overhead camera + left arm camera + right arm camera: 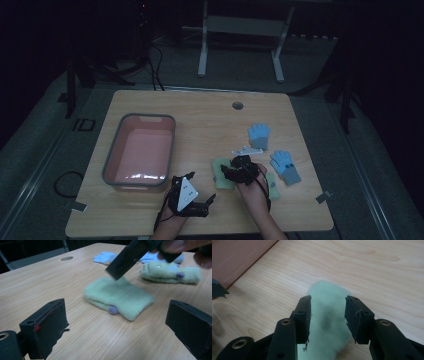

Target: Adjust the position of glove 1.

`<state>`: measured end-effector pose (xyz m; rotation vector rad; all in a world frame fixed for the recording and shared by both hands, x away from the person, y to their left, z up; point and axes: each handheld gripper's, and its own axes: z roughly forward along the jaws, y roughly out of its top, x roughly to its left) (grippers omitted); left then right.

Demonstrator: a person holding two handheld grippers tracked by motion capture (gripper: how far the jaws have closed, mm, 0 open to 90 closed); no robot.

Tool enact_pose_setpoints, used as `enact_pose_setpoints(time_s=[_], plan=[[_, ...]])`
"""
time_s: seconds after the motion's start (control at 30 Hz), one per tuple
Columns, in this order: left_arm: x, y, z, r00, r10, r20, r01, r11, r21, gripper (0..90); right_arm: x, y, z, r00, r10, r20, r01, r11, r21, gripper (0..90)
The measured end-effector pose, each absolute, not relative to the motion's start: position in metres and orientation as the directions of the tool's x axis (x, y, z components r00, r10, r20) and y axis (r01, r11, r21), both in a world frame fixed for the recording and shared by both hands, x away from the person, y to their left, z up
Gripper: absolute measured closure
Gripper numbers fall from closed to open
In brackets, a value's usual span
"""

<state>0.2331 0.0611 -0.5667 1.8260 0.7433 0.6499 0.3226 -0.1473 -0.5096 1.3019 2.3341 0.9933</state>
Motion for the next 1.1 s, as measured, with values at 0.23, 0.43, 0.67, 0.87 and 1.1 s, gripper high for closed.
enact_pose_setpoints(time_s=[0.23,0.43,0.67,0.87,1.1], plan=[[0.233,0.060,-0.567,0.663,0.743,0.094,0.198,-0.296,0.934,2.0,0.317,-0.184,-0.493,-0.603,0.797,0.043,0.591,0.410,0.695,55.6],[0.235,0.060,-0.567,0.665,0.742,0.084,0.212,-0.296,0.932,1.4,0.314,-0.238,-0.487,-0.637,0.771,0.007,0.562,0.458,0.689,58.3],[0.235,0.060,-0.567,0.675,0.733,0.083,0.211,-0.300,0.930,1.5,0.303,-0.273,-0.507,-0.674,0.739,-0.001,0.561,0.513,0.649,60.5],[0.235,0.060,-0.567,0.675,0.732,0.087,0.210,-0.303,0.930,1.5,0.296,-0.282,-0.529,-0.696,0.718,-0.006,0.558,0.546,0.625,61.9],[0.235,0.060,-0.567,0.675,0.733,0.083,0.212,-0.300,0.930,1.5,0.298,-0.281,-0.539,-0.709,0.704,-0.035,0.536,0.570,0.623,66.6]])
